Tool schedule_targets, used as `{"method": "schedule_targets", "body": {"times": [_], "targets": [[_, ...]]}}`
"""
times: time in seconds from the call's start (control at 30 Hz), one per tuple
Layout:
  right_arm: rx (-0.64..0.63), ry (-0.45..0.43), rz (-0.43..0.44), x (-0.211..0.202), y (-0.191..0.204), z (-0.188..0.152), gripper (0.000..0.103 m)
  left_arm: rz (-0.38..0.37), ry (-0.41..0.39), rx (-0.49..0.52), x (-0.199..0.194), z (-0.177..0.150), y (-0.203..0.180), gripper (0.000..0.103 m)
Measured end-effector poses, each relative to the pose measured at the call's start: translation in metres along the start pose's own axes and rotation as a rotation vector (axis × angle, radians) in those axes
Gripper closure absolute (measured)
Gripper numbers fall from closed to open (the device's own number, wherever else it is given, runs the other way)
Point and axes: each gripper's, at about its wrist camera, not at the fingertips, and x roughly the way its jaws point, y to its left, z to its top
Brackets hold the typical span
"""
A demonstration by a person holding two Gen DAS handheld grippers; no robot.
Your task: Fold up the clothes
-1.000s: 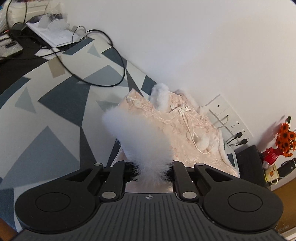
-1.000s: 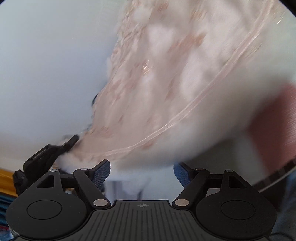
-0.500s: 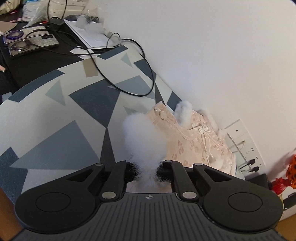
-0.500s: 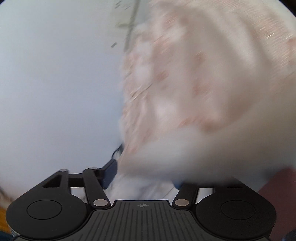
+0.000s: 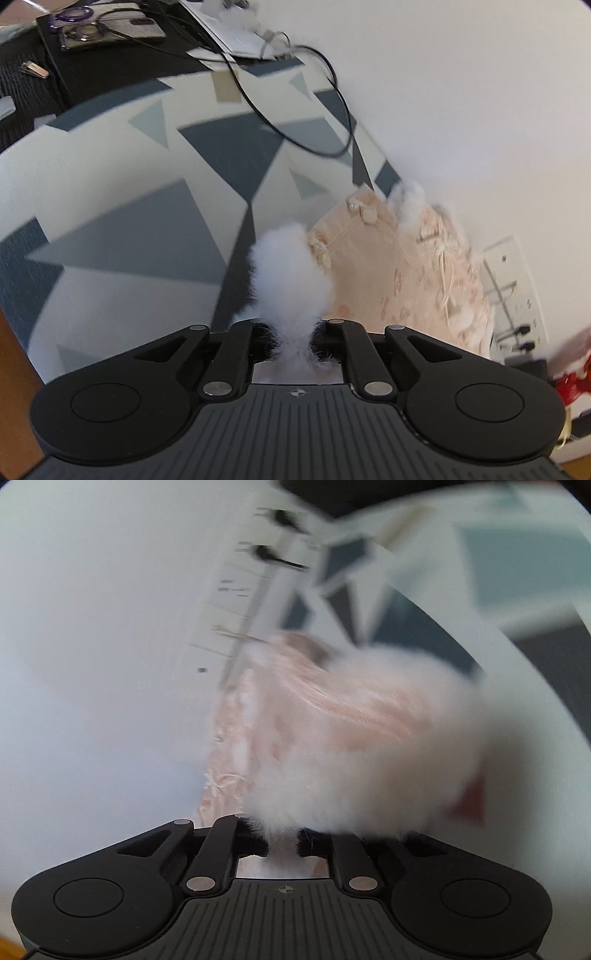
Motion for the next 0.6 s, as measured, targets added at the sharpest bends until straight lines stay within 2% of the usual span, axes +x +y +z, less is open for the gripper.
{"method": "schedule_targets", "body": {"times": [0.1,0.17,0.2,0.27,0.33,0.4,0.5,0.6], "targets": [[-0.164,0.024,0.03,0.015,0.037,0.035,0.095,0.021,0.019,0.039,0.01,-0.012,-0.007,0.092],[-0.198,0.053,-0.002,0.029,0.043,0.052,0.095,0.042,0.037,0.067,0.018,-0.02,-0.011,0.091],[-0.197,0.074,-0.035,0.039,0.04,0.054,0.094,0.062,0.051,0.083,0.022,-0.024,-0.012,0.091],[-0.197,0.124,-0.123,0.048,0.019,0.029,0.094,0.098,0.062,0.114,0.028,-0.032,-0.013,0.089],[-0.185,0.171,-0.223,0.055,-0.003,0.009,0.087,0.119,0.064,0.128,0.029,-0.037,-0.011,0.086],[-0.164,0.197,-0.295,0.055,-0.023,-0.01,0.07,0.138,0.076,0.135,0.029,-0.037,-0.009,0.081],[-0.166,0.179,-0.324,0.037,-0.033,-0.011,0.06,0.117,0.12,0.138,0.028,-0.034,-0.005,0.072],[-0.13,0.142,-0.3,0.018,-0.048,-0.003,0.055,0.089,0.145,0.173,0.023,-0.034,-0.004,0.054]]}}
